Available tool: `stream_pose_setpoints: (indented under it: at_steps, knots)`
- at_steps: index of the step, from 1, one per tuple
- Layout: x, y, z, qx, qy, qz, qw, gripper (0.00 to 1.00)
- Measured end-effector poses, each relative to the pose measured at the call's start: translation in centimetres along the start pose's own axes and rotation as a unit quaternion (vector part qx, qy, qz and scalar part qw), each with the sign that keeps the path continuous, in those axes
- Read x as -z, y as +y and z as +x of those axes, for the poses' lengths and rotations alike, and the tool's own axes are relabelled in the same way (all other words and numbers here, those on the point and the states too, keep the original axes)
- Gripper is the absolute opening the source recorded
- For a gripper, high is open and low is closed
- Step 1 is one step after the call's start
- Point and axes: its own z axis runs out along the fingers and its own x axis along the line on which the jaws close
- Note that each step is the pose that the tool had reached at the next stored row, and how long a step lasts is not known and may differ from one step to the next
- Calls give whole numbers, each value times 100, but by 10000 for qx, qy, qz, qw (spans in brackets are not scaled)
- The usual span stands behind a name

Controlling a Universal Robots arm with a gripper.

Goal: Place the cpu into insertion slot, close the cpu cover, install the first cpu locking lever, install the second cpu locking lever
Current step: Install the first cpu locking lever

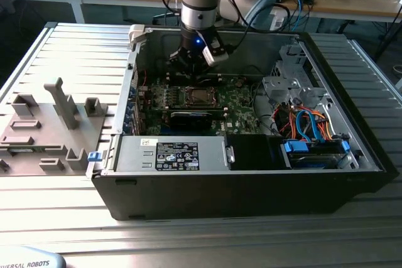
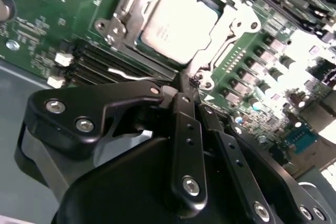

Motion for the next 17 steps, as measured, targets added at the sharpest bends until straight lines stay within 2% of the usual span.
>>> stream_pose_setpoints:
  at_steps: [8, 17]
  knots:
    - [-45, -2, -147, 1, 67, -1, 10000, 11]
    - [-88, -5, -277, 1, 121, 2, 9999, 11]
